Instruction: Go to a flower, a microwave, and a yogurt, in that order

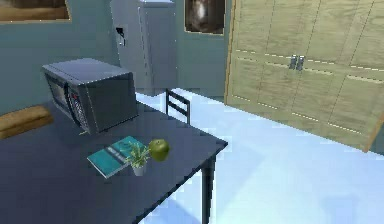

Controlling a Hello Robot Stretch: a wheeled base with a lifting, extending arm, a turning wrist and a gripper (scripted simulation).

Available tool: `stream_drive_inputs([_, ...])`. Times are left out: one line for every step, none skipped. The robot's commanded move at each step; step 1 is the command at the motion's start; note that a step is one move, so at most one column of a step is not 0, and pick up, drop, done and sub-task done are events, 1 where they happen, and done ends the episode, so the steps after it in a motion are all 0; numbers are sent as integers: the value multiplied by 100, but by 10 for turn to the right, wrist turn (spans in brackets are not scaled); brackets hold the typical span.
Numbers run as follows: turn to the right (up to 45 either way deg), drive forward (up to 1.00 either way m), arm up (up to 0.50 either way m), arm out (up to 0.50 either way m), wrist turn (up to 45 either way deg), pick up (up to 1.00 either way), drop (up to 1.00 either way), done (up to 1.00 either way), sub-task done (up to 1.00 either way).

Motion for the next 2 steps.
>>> stream_drive_inputs([-270, 0, 0, 0, 0, 0, 0, 0, 0])
stream_drive_inputs([0, 0, 0, 0, 0, 0, 0, 0, 100])
